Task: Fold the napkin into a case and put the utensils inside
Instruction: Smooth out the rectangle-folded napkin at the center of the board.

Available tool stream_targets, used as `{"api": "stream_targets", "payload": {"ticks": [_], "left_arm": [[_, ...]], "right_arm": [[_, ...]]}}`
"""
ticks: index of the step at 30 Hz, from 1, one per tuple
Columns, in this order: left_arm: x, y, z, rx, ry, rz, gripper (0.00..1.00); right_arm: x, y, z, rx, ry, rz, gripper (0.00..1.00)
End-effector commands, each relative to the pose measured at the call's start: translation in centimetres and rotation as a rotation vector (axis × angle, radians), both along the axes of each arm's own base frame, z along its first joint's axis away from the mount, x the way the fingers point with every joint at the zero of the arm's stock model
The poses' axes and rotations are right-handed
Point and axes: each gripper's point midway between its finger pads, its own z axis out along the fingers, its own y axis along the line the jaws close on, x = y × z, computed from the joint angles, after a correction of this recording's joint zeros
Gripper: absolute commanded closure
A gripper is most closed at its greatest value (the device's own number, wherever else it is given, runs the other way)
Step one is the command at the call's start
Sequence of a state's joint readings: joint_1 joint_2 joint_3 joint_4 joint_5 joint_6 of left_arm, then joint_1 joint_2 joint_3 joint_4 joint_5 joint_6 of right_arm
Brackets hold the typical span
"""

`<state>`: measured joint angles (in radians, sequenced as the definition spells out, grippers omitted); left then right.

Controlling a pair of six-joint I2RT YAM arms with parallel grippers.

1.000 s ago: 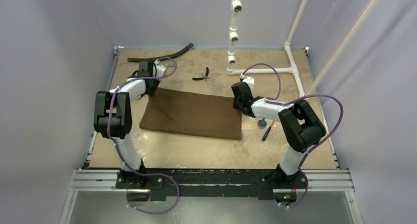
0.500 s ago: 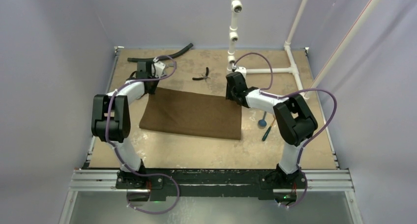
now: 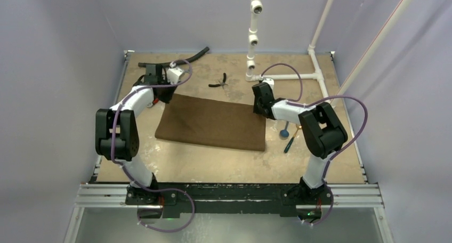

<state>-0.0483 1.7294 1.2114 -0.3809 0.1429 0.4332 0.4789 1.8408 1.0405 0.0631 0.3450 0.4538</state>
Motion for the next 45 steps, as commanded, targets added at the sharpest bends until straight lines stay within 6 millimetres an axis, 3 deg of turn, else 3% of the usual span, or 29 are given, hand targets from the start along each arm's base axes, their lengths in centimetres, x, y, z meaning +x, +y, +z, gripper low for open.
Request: {"api": "stream_targets", "payload": {"ticks": [1,4,8,11,15,22,24,27,30,31,35,38,41,45], "left_arm": [[-2.3,-0.3,-4.9,0.013,0.102,-0.061,0.81],[-2.5,0.5,-7.2,0.049,0.123,-0.036,0.81],[-2.7,0.7,-7.9,0.059,0.125,-0.027,0.81],[-2.7,0.4,-7.0,0.04,0.111,-0.028,0.81],[-2.7,-0.3,-5.1,0.001,0.098,-0.043,0.81],[-2.3,-2.0,-0.1,-0.079,0.076,-0.084,0.75],[-2.3,-2.4,1.3,-0.1,0.081,-0.099,0.75],[-2.9,-3.8,3.2,-0.164,0.082,-0.148,0.8],[-5.1,-6.3,3.6,-0.236,0.174,-0.246,0.89],[-6.0,-7.3,3.5,-0.266,0.214,-0.291,0.9],[-10.9,-11.8,2.0,-0.394,0.427,-0.471,0.91],[-14.3,-14.3,-0.9,-0.356,0.571,-0.581,0.91],[-15.6,-15.0,-4.2,-0.286,0.633,-0.598,0.91],[-16.4,-13.9,-7.5,-0.225,0.7,-0.578,0.94]], "right_arm": [[-0.4,-0.2,0.9,0.034,0.008,-0.007,0.65],[-0.2,0.5,3.2,0.071,-0.015,0.015,0.48],[-1.3,0.3,5.5,0.115,-0.015,0.004,0.28],[-3.7,0.3,5.8,0.192,0.025,-0.012,0.26],[-8.5,-0.2,5.1,0.275,0.115,-0.041,0.26],[-15.4,-0.4,4.1,0.405,0.224,-0.011,0.27],[-16.6,0.3,4.3,0.449,0.253,0.028,0.38],[-16.8,2.8,6.4,0.57,0.231,0.14,0.67],[-16.7,5.5,7.6,0.654,0.258,0.286,0.96],[-17.0,6.4,7.5,0.68,0.282,0.334,1.0],[-18.3,8.5,6.3,0.731,0.36,0.479,1.0],[-18.6,7.9,3.0,0.659,0.433,0.449,1.0],[-18.3,6.5,0.0,0.57,0.468,0.355,1.0],[-17.7,5.5,-1.0,0.531,0.443,0.277,1.0]]}}
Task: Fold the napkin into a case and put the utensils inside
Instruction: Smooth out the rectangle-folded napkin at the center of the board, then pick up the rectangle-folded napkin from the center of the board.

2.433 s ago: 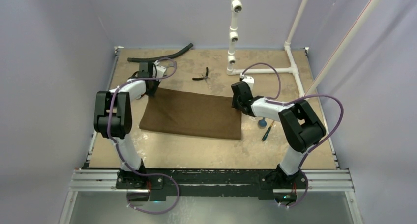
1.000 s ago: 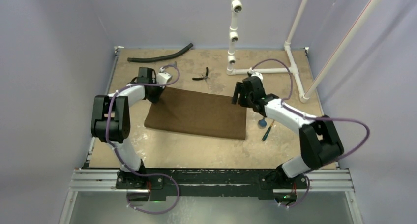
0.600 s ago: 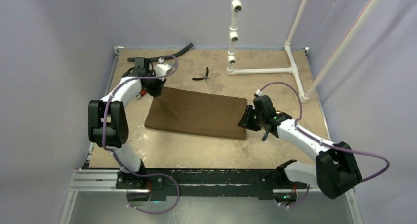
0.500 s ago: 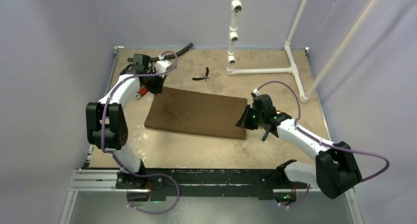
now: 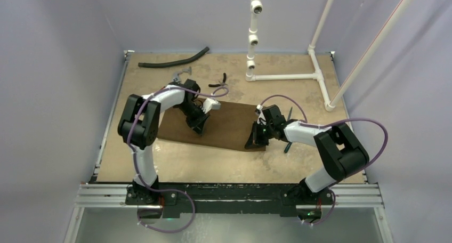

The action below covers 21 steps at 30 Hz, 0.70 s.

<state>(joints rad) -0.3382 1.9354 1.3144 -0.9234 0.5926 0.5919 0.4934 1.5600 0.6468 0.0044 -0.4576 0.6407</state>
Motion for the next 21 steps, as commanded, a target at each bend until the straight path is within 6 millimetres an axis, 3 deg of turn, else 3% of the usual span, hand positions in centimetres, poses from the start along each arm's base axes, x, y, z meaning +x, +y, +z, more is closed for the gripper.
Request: {"api": "stream_targets", "payload": {"ticks": [1,7,12,14,16,21], "left_arm": [[-1.2,1.8,-2.7,0.064,0.036,-0.026,0.94],[-1.7,3.8,-4.1,0.152,-0.013,-0.049,0.94],[0.8,5.1,-4.0,0.213,-0.156,0.007,0.94],[1.9,4.9,-3.0,0.201,-0.202,0.038,0.93],[2.7,4.0,-1.4,0.155,-0.232,0.054,0.92],[3.7,2.5,3.5,0.062,-0.261,0.068,0.91]], "right_arm": [[1.5,-1.0,-0.5,-0.07,-0.07,-0.054,1.0],[1.5,-1.6,-1.1,-0.107,-0.071,-0.064,1.0],[1.4,-1.2,0.2,-0.089,-0.075,-0.023,1.0],[1.8,-1.1,1.6,-0.09,-0.093,-0.007,0.89],[2.3,-1.2,3.5,-0.093,-0.128,-0.017,0.7],[3.2,-2.6,6.8,-0.123,-0.176,-0.136,0.45]]}}
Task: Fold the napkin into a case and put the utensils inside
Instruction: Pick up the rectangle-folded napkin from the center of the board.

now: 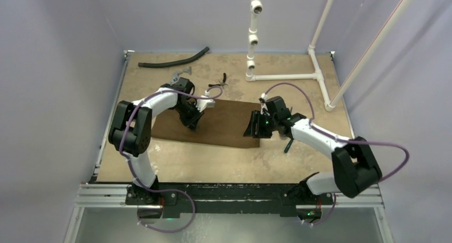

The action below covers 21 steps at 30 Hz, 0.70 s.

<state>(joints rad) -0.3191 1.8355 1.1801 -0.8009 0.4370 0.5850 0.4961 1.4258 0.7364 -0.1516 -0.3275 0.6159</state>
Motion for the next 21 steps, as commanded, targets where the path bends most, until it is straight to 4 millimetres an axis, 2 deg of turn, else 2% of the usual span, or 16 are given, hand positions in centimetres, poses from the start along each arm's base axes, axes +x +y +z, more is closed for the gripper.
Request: {"api": "stream_targets", "payload": {"ticks": [1,5,8,11,15,18,21], "left_arm": [[3.1,-0.7,5.3,-0.063,-0.131,0.021,0.91],[3.0,0.1,7.2,-0.058,-0.135,0.022,0.89],[2.9,1.6,7.2,-0.009,-0.14,0.035,0.89],[3.3,4.4,6.3,0.043,-0.137,0.074,0.89],[4.5,8.5,4.9,0.091,-0.115,0.158,0.9],[5.0,10.6,4.0,0.13,-0.133,0.191,0.9],[4.6,11.8,2.4,0.182,-0.136,0.188,0.91]], "right_arm": [[0.8,-1.9,3.1,-0.048,-0.048,-0.117,0.42],[-0.3,-2.8,2.4,-0.036,-0.004,-0.194,0.36],[-1.5,-3.5,1.0,-0.053,0.038,-0.216,0.34],[-2.0,-4.1,-0.2,-0.063,0.053,-0.251,0.33],[-2.1,-3.6,-1.2,-0.034,0.075,-0.251,0.34],[-2.1,-3.3,-2.0,-0.02,0.087,-0.262,0.37],[-1.8,-3.2,-2.5,-0.012,0.091,-0.287,0.43]]}}
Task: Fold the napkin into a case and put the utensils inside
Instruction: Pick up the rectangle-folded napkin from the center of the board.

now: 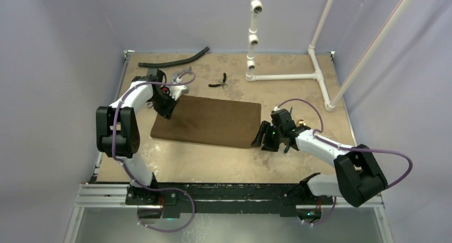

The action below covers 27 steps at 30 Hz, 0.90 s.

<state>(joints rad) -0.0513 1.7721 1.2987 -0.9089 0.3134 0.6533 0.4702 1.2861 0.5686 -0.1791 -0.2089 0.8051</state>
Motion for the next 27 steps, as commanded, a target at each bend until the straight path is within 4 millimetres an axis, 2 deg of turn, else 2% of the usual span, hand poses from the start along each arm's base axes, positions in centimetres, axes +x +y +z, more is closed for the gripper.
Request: {"api": "stream_targets", "payload": {"ticks": [1,4,6,8,9,11,15,18,21,22,25,26,27], "left_arm": [[-0.5,1.9,-2.2,0.088,-0.002,-0.03,0.91],[-0.7,2.5,-3.5,0.119,-0.001,-0.027,0.91],[-0.5,3.2,-4.3,0.154,-0.018,-0.024,0.91],[-0.5,4.0,-5.4,0.199,-0.025,-0.023,0.92],[-0.8,4.3,-6.0,0.212,-0.016,-0.027,0.92],[-1.4,4.3,-7.0,0.216,0.001,-0.031,0.95],[-2.5,2.9,-7.5,0.137,0.03,-0.034,0.98],[-3.6,1.1,-6.8,0.054,0.06,-0.057,0.98],[-4.7,-0.1,-5.8,-0.014,0.081,-0.08,0.98],[-4.8,-0.4,-5.4,-0.029,0.081,-0.077,0.98],[-4.2,-0.9,-4.0,-0.059,0.06,-0.058,0.98],[-3.2,-1.3,-2.3,-0.088,0.02,-0.033,0.98],[-2.7,-1.4,-1.6,-0.091,-0.003,-0.02,0.98]], "right_arm": [[0.9,0.5,-0.4,0.042,-0.014,-0.052,0.45],[1.0,0.1,-1.2,0.02,-0.009,-0.075,0.52],[1.1,-0.1,-1.5,0.009,-0.012,-0.085,0.6],[1.3,-0.2,-1.4,0.005,-0.023,-0.099,0.74],[1.5,-0.3,-1.2,0.006,-0.034,-0.105,0.84],[2.2,-0.3,-0.1,0.01,-0.074,-0.12,0.99],[4.3,-0.7,3.3,-0.009,-0.187,-0.138,1.0],[5.6,-1.0,5.8,-0.053,-0.249,-0.112,1.0],[6.8,-0.3,7.1,-0.077,-0.298,-0.018,1.0],[7.3,0.2,7.6,-0.079,-0.317,0.014,1.0],[7.4,3.2,8.6,-0.022,-0.326,0.128,1.0],[7.3,6.8,9.8,0.001,-0.349,0.22,1.0],[7.4,8.4,10.5,0.015,-0.361,0.254,1.0]]}}
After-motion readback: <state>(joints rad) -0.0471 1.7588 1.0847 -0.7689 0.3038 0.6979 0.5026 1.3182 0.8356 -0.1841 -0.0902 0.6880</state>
